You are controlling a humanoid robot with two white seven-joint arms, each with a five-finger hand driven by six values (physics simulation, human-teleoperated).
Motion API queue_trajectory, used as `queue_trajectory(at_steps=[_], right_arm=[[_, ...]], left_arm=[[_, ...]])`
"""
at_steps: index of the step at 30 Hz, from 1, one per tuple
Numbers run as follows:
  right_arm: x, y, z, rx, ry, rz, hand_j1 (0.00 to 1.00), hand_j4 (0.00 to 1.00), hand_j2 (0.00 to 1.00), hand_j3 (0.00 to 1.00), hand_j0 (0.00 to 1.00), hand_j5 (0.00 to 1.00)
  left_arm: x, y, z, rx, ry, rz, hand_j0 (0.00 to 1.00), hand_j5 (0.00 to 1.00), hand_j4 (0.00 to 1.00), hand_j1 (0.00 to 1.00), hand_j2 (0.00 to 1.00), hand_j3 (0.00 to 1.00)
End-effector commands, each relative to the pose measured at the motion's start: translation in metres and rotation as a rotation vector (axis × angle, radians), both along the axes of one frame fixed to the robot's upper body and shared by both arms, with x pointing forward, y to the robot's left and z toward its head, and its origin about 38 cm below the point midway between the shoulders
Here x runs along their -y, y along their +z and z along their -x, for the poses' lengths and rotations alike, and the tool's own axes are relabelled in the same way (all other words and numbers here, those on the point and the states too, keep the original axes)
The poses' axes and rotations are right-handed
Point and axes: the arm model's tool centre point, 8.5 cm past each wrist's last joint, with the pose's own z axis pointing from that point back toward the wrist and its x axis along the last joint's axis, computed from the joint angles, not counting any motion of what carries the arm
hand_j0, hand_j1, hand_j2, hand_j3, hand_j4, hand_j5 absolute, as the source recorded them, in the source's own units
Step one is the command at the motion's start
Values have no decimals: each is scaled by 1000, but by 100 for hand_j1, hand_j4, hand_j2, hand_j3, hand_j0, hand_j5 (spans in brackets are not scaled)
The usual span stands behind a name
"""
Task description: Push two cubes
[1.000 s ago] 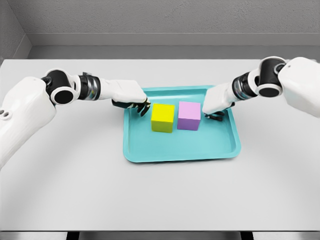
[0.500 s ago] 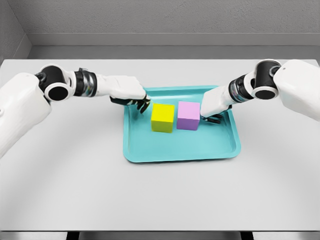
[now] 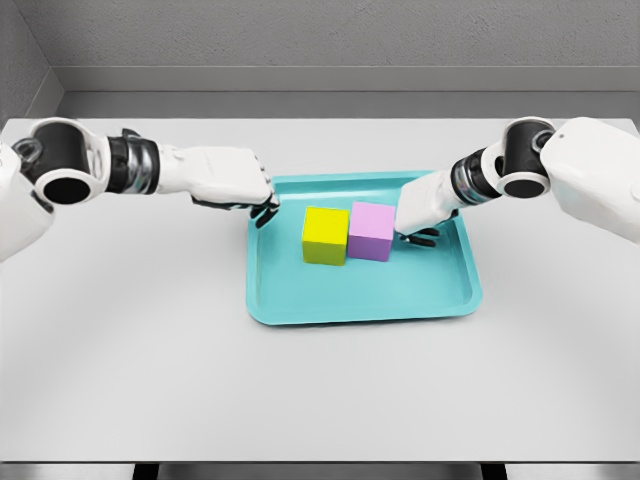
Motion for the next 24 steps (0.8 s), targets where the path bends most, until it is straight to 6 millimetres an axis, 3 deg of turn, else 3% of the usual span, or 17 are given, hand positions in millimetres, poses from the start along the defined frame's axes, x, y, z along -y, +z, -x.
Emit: queue_trajectory(at_steps=[1,5,7,18,24], right_arm=[[-2,0,0,-1,3,-3,20,20,20,20,20,20],[-3,1,0,1,5,-4,20,20,20,20,20,20],[-4,2,-1,4,5,-4,20,20,20,20,20,20],[5,4,-3,7,-13,1,20,20,20,20,20,20],[12,12,-6,24,-29,-4,20,20,20,20,20,20]], left_arm=[[4,-2,5,6,-20,-16,33,33,33,33,33,33],[8,-5,5,13,-26,-30,33,33,33,33,33,33],[19,-16,9,4,-54,-54,33,33,33,33,33,33],[44,-22,17,-8,-115,-48,33,33,33,33,33,33],[44,-22,17,-14,-114,-41,33,33,33,33,33,33]])
